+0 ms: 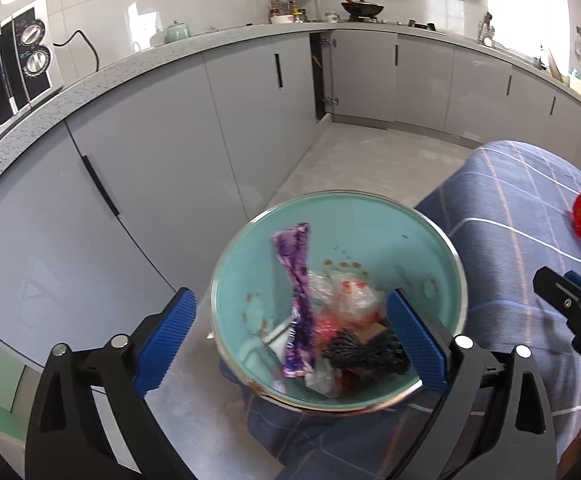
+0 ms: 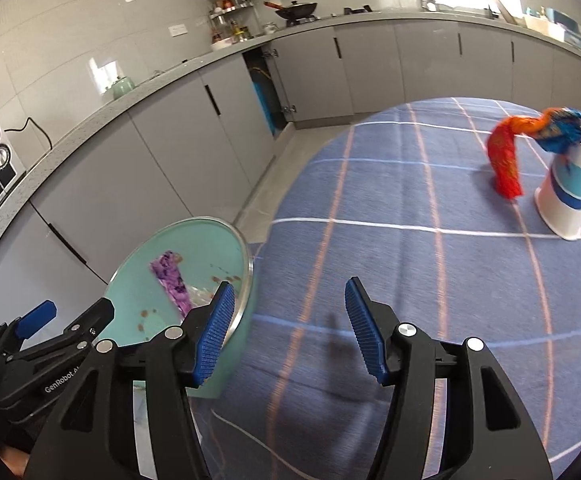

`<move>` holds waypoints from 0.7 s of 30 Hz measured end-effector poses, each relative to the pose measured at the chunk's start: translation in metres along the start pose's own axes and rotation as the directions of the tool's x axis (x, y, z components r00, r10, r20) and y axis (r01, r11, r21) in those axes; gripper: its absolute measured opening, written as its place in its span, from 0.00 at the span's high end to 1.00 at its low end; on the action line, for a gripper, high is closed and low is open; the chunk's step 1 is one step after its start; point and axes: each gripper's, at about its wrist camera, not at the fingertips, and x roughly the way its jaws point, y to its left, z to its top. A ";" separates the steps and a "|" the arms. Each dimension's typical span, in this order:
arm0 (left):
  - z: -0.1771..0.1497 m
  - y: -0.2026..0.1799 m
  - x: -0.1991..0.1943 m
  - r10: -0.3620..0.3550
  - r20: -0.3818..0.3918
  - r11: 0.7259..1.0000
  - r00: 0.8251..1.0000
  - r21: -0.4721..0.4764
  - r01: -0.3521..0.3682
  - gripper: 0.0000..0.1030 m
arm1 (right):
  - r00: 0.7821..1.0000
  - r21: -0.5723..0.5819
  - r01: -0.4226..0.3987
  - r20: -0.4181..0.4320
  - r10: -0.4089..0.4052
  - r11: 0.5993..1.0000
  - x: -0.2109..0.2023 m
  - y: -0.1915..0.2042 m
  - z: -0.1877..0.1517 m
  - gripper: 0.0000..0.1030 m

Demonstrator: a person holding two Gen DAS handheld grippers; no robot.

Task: Collect trash
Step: 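Move both open tools back toward the paper cup and foil wrapper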

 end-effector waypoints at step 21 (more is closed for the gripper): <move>-0.005 -0.123 -0.015 -0.241 -0.019 0.953 0.970 0.186 0.240 0.18 | 0.979 0.174 0.185 0.057 -0.197 0.967 -0.060 -0.126 -0.004 0.43</move>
